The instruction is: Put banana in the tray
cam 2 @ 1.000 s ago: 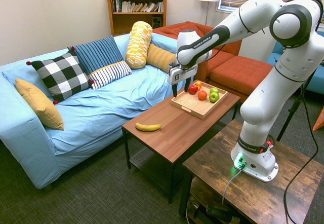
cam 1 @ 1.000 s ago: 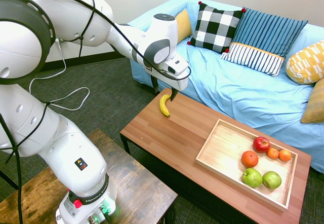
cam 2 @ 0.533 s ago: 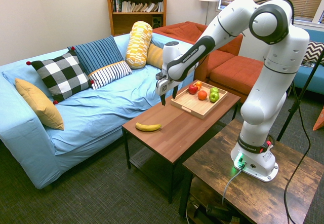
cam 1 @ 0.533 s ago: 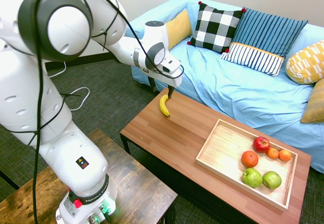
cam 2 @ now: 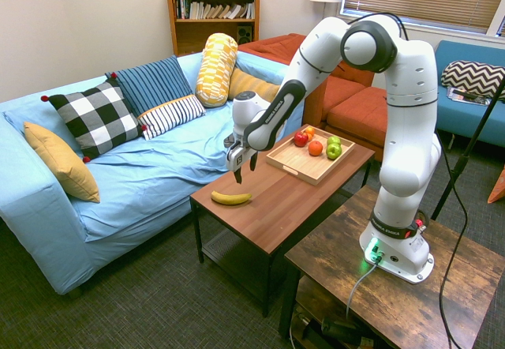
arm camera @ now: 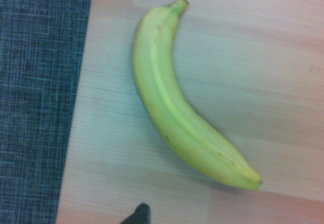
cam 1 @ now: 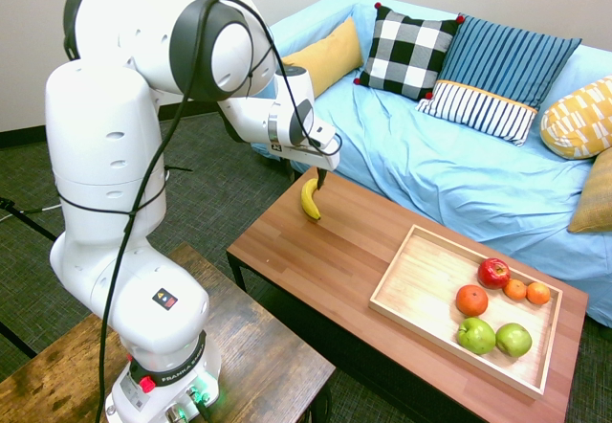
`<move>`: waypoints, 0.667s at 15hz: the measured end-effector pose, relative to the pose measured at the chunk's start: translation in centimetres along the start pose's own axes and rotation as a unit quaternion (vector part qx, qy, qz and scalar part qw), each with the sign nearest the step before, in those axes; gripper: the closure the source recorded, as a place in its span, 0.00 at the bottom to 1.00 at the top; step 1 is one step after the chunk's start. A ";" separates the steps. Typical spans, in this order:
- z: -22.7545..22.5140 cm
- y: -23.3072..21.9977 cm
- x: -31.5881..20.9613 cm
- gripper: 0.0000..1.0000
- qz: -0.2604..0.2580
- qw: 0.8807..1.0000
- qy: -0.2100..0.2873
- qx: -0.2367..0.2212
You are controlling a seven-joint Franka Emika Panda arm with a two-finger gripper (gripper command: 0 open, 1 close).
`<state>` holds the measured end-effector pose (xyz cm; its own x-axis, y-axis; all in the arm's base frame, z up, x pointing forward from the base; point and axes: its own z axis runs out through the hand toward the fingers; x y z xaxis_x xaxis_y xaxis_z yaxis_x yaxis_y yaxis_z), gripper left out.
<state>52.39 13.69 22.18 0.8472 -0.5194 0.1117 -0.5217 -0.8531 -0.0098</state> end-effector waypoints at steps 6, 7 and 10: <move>5.6 -3.1 1.0 0.00 -0.039 0.999 -0.008 0.030; 6.8 -3.4 1.1 0.00 -0.044 0.998 -0.007 0.033; 9.7 -4.2 1.9 0.00 -0.052 0.998 -0.004 0.033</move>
<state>57.14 15.86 12.77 0.8976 -0.4278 0.1067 -0.4231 -0.9038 -0.0646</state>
